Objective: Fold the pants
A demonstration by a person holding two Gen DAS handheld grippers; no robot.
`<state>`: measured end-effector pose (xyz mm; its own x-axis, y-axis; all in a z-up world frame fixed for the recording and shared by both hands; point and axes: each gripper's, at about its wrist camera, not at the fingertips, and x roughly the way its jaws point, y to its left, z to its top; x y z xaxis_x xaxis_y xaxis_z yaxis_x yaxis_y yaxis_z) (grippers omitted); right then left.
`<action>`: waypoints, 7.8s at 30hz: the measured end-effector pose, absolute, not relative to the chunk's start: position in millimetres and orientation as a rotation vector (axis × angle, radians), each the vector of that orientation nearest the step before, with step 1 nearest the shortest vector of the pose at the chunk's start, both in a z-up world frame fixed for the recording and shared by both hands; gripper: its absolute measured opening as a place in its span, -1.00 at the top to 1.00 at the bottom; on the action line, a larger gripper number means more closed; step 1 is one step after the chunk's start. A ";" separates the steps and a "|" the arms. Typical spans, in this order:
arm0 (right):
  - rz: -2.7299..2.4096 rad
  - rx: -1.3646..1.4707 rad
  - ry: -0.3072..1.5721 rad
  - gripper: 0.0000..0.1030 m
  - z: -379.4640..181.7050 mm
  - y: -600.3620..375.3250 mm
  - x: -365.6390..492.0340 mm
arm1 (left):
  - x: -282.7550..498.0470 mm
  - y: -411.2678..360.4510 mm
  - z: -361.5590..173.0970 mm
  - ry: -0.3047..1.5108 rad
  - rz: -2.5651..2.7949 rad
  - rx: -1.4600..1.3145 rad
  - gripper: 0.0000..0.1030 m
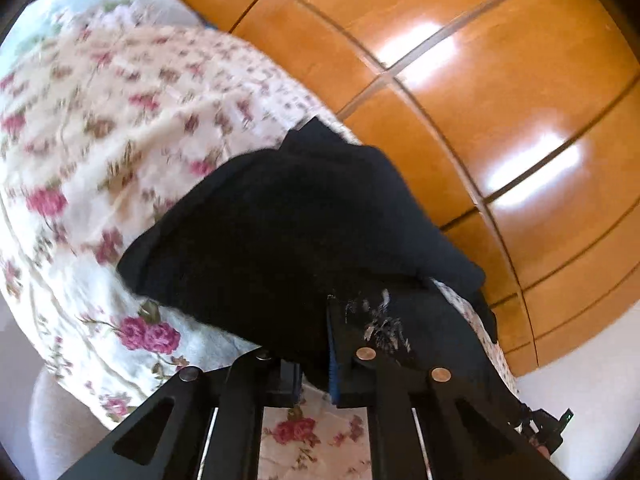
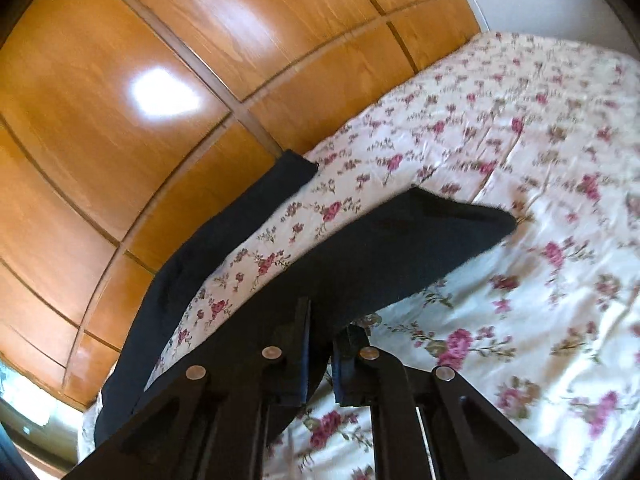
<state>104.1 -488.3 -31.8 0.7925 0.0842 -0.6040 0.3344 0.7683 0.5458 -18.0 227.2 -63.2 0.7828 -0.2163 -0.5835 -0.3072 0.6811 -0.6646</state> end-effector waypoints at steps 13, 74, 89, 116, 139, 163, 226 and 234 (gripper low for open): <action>-0.251 0.700 0.692 0.84 -52.4 -518.1 24.5 | -58.9 221.9 -76.7 0.749 0.045 -0.839 0.86; 0.065 0.166 0.769 -0.25 -82.9 -274.9 149.1 | 303.9 280.2 -70.6 0.943 0.243 -0.510 0.87; 0.065 0.163 0.767 -0.25 -82.8 -274.5 148.8 | 160.1 268.6 27.9 0.537 0.046 -0.662 0.91; 0.150 0.322 0.821 -0.33 -43.4 -275.3 168.7 | -32.2 227.9 -107.6 0.618 0.031 -0.936 0.93; 0.237 0.452 0.764 0.81 17.0 -300.2 216.6 | -31.3 265.1 -50.4 0.466 -0.094 -1.065 0.93; 0.197 0.574 0.803 0.74 -91.7 -321.0 40.1 | -112.8 281.4 -111.2 0.452 -0.076 -1.285 -0.11; -0.054 0.957 0.664 0.09 -90.7 -516.5 77.3 | 3.8 120.8 -65.6 0.849 -0.159 -0.623 0.41; -0.053 0.935 0.704 0.52 -95.2 -537.0 117.3 | 0.1 117.0 -67.9 0.874 -0.149 -0.611 0.40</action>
